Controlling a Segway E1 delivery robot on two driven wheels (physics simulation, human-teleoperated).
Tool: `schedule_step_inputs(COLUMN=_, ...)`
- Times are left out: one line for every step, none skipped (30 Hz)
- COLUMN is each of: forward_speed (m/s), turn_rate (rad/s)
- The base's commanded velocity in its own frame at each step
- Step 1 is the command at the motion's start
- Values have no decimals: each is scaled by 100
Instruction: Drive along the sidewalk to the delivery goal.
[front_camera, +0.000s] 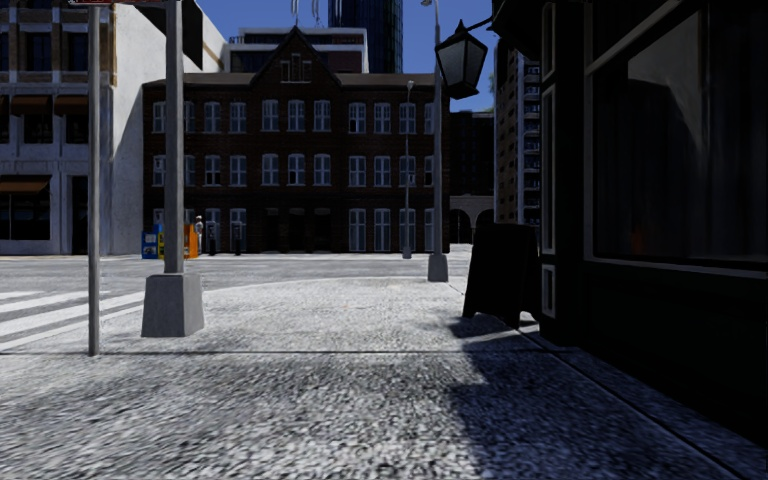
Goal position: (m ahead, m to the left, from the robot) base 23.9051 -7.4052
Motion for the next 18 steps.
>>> schedule_step_inputs(forward_speed=200, turn_rate=0)
schedule_step_inputs(forward_speed=200, turn_rate=0)
schedule_step_inputs(forward_speed=200, turn_rate=0)
schedule_step_inputs(forward_speed=200, turn_rate=0)
schedule_step_inputs(forward_speed=200, turn_rate=0)
schedule_step_inputs(forward_speed=200, turn_rate=0)
schedule_step_inputs(forward_speed=200, turn_rate=0)
schedule_step_inputs(forward_speed=200, turn_rate=0)
schedule_step_inputs(forward_speed=200, turn_rate=0)
schedule_step_inputs(forward_speed=200, turn_rate=0)
schedule_step_inputs(forward_speed=200, turn_rate=0)
schedule_step_inputs(forward_speed=200, turn_rate=0)
schedule_step_inputs(forward_speed=200, turn_rate=0)
schedule_step_inputs(forward_speed=200, turn_rate=0)
schedule_step_inputs(forward_speed=200, turn_rate=0)
schedule_step_inputs(forward_speed=200, turn_rate=0)
schedule_step_inputs(forward_speed=200, turn_rate=0)
schedule_step_inputs(forward_speed=200, turn_rate=0)
